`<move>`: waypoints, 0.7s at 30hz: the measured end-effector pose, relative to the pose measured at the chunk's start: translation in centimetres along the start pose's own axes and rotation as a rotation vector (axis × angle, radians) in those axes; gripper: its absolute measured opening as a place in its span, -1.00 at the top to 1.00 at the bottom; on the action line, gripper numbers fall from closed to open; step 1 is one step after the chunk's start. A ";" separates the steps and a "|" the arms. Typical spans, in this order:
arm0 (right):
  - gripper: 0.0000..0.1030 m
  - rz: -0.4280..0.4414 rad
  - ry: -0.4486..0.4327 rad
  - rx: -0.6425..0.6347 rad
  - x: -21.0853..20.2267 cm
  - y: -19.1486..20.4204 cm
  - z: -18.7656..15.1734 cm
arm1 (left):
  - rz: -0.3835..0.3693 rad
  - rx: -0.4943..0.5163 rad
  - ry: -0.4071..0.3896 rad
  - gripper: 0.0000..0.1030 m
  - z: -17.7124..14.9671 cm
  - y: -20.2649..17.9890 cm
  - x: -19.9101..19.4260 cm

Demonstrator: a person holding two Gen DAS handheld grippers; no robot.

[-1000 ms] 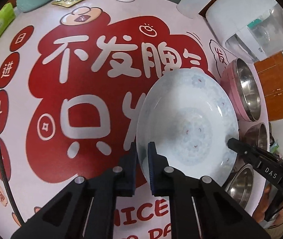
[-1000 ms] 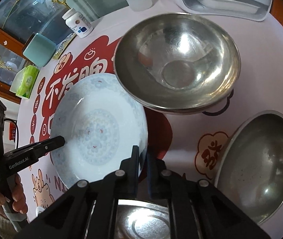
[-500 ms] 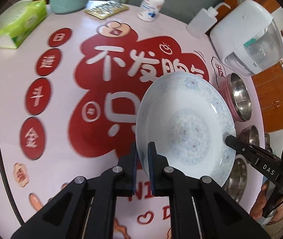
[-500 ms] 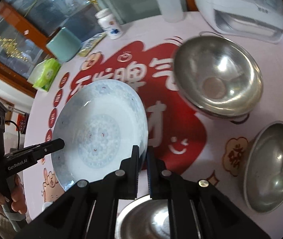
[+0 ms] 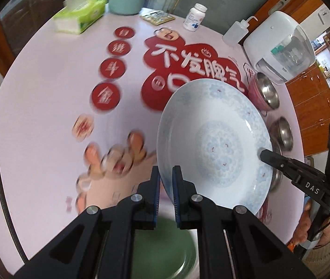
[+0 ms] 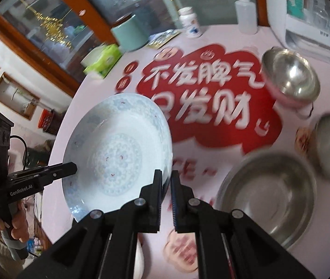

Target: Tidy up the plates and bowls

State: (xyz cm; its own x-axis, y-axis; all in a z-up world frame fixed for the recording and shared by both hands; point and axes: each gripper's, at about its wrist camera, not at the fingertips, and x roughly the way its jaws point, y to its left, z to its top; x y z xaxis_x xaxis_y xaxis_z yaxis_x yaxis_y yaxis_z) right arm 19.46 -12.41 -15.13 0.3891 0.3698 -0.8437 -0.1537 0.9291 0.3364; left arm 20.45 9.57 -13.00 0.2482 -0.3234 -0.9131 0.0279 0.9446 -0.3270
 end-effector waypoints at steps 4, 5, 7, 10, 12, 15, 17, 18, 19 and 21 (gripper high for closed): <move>0.88 0.012 0.020 -0.028 -0.2 2.7 -3.8 | 0.015 -0.029 0.008 0.85 -4.7 2.1 -1.9; 0.88 0.013 0.024 -0.038 -0.2 3.3 -4.6 | 0.024 -0.033 0.010 0.85 -6.0 2.6 -2.4; 0.88 0.019 0.035 -0.050 0.0 4.5 -6.4 | 0.040 -0.038 0.013 0.85 -7.8 3.4 -2.7; 0.88 0.031 0.052 -0.059 0.6 5.9 -8.9 | 0.056 -0.059 0.024 0.85 -10.7 4.9 -3.2; 0.88 0.031 0.064 -0.068 1.1 6.5 -10.1 | 0.064 -0.073 0.034 0.85 -12.5 5.9 -3.0; 0.88 0.013 0.080 -0.102 2.2 7.6 -12.1 | 0.087 -0.082 0.054 0.85 -14.7 7.1 -2.2; 0.87 -0.006 0.096 -0.128 3.0 8.1 -13.4 | 0.101 -0.087 0.067 0.85 -15.9 7.7 -1.6; 0.87 -0.009 0.103 -0.130 3.4 8.2 -13.8 | 0.107 -0.088 0.077 0.84 -16.3 7.9 -1.1; 0.87 -0.013 0.116 -0.127 3.8 8.2 -14.2 | 0.109 -0.095 0.086 0.84 -16.8 8.2 -0.7; 0.87 -0.021 0.122 -0.125 4.3 8.0 -14.8 | 0.105 -0.100 0.099 0.84 -17.4 8.7 -0.1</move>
State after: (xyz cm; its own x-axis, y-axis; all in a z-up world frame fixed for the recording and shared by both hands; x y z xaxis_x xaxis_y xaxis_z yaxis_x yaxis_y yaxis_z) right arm 6.44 -3.33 -22.22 0.2811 0.3404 -0.8973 -0.2613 0.9268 0.2698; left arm 3.84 16.84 -20.00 0.1482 -0.2320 -0.9614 -0.0906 0.9648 -0.2468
